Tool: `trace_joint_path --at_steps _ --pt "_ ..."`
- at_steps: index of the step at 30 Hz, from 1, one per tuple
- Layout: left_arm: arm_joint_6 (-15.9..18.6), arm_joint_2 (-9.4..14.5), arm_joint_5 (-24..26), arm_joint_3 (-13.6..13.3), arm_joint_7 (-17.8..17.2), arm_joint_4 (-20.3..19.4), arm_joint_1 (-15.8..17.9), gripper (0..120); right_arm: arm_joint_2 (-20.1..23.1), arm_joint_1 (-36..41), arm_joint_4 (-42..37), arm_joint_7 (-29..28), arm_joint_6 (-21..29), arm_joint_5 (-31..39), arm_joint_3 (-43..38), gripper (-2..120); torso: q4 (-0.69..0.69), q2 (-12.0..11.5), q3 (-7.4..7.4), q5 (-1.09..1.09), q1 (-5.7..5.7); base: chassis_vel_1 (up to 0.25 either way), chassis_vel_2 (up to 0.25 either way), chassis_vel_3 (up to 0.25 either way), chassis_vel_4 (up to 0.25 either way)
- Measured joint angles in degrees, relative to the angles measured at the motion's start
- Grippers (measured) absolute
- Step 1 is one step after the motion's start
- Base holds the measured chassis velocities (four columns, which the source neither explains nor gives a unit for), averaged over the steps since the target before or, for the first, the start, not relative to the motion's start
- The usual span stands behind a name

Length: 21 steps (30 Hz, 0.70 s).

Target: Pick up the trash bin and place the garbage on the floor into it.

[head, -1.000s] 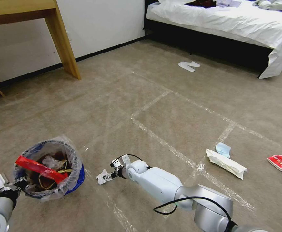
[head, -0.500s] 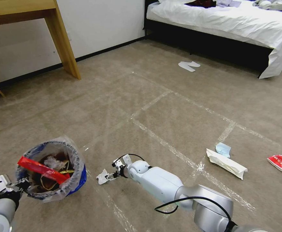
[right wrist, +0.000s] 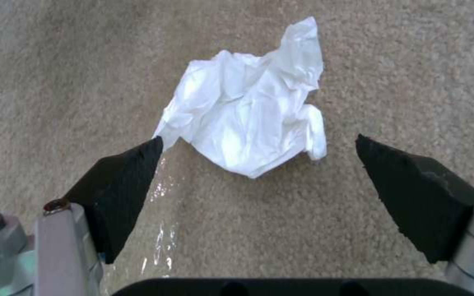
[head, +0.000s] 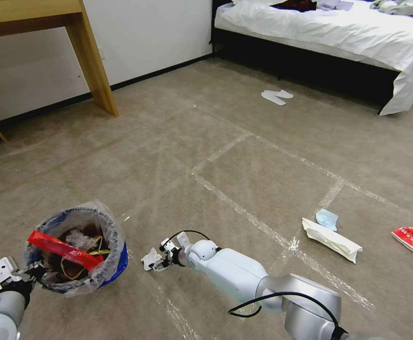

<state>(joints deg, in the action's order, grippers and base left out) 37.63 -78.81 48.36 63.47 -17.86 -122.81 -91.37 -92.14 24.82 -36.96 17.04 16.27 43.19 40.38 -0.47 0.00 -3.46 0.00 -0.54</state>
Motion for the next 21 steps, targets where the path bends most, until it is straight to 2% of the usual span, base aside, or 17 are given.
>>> trace_joint_path --at_steps 12,17,18,19,21 --pt "-0.02 -0.5 -0.14 0.04 0.02 -0.56 -0.32 1 0.0 -0.42 1.6 1.15 -1.6 -0.7 -1.15 88 0.0 0.0 0.0 0.0 0.0 0.0 0.0 0.0 0.0" --pt "-0.02 -0.91 -0.5 0.02 0.05 -0.71 -0.35 1 0.0 -0.6 2.24 2.22 -3.77 -1.62 -1.24 73 0.0 0.0 0.0 0.0 0.0 0.0 0.0 0.0 0.0" --pt "-0.02 -1.08 -0.6 0.02 0.08 -0.82 -0.39 1 0.0 -0.62 2.25 2.69 -4.49 -1.63 -1.25 66 0.0 0.0 0.0 0.0 0.0 0.0 0.0 0.0 0.0" --pt "-0.02 -1.08 -0.6 0.02 0.08 -0.82 -0.39 1 0.0 -0.62 2.25 2.69 -4.49 -1.63 -1.25 66 0.0 0.0 0.0 0.0 0.0 0.0 0.0 0.0 0.0" --pt "-0.05 -1.36 -0.83 0.02 0.09 -1.0 -0.53 1 0.0 -0.66 2.25 3.4 -5.36 -1.6 -1.3 57 0.0 0.0 0.0 0.0 0.0 0.0 0.0 0.0 0.0"
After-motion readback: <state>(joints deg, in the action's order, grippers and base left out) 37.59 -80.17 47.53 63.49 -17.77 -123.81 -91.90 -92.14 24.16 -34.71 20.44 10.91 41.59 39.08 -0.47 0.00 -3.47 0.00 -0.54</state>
